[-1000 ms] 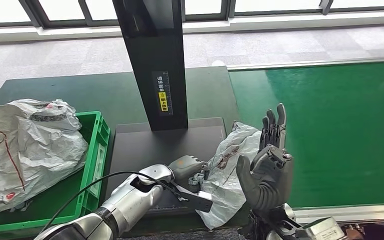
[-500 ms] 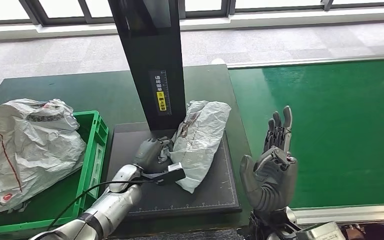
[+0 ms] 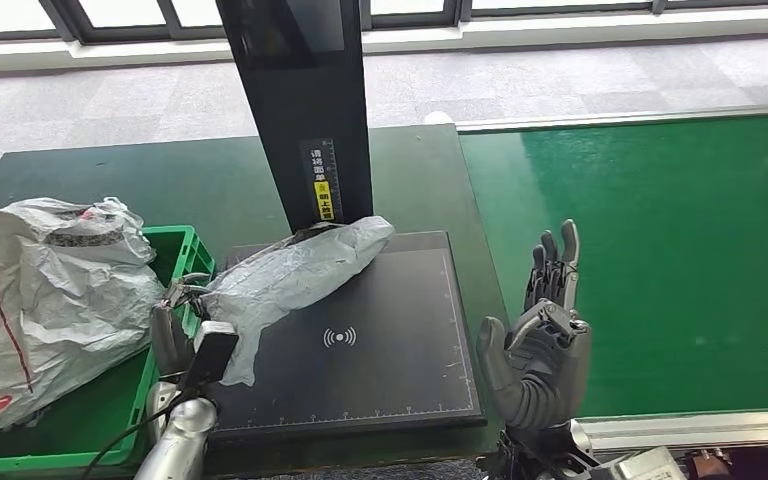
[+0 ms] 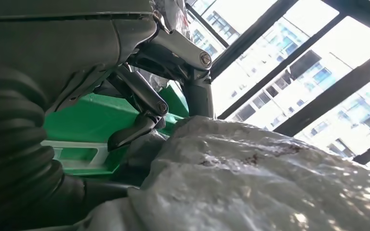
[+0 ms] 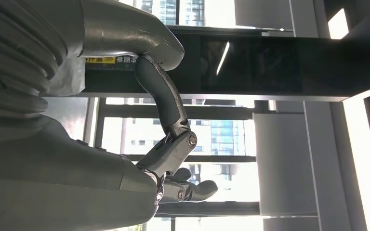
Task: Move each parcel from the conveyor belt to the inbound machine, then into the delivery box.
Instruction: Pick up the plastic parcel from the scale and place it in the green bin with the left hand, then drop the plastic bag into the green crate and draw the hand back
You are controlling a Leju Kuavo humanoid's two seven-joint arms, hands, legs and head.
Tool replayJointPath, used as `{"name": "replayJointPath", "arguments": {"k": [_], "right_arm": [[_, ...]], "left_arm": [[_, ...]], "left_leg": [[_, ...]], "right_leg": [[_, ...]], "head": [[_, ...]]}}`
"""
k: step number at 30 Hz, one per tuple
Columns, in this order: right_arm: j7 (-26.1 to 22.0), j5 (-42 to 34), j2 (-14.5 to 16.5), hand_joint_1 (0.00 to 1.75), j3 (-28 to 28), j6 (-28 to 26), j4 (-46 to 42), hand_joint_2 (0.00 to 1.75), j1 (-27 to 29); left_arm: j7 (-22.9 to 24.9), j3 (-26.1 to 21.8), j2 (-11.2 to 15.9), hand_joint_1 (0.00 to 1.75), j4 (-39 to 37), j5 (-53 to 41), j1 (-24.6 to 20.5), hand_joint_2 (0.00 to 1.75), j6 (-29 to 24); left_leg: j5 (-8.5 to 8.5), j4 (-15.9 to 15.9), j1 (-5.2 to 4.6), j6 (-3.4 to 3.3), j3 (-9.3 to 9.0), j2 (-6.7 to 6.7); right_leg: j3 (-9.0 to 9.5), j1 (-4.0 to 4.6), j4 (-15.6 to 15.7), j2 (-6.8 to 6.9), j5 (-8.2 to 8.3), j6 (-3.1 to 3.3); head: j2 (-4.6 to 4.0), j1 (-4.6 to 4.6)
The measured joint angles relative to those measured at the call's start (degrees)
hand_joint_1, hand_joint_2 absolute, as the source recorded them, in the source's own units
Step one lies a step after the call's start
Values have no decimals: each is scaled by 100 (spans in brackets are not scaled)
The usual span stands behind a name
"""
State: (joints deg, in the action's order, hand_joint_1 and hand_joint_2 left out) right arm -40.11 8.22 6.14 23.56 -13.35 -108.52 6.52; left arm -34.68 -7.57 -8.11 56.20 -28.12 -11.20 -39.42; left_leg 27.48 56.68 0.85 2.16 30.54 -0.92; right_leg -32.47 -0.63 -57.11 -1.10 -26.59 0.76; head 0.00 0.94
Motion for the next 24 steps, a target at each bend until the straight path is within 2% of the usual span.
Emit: {"name": "replayJointPath", "arguments": {"k": [5,10,17,24], "right_arm": [[0,5,0,0,0,1,0,175,20],[1,20,0,0,0,49,2,175,53],[2,-84,3,0,0,194,48,175,-38],[3,-135,7,0,0,272,150,175,-159]], "left_arm": [[-292,-213,-57,175,417,432,208,175,253],[-425,-165,-220,175,1639,1072,746,175,552],[-427,364,-220,175,3210,1489,1226,175,263],[-427,937,-31,175,4473,1699,1443,175,72]], "left_leg": [[0,0,1,1,0,1],[1,0,1,0,11,5],[3,4,0,-4,43,-9],[-1,12,0,-11,31,-19]], "right_leg": [[-3,1,-2,-2,0,0],[-15,1,-1,-5,-1,0],[-16,1,-1,11,-5,-7],[-16,1,-2,19,-2,-10]], "head": [[0,0],[0,0],[0,0],[0,0]]}}
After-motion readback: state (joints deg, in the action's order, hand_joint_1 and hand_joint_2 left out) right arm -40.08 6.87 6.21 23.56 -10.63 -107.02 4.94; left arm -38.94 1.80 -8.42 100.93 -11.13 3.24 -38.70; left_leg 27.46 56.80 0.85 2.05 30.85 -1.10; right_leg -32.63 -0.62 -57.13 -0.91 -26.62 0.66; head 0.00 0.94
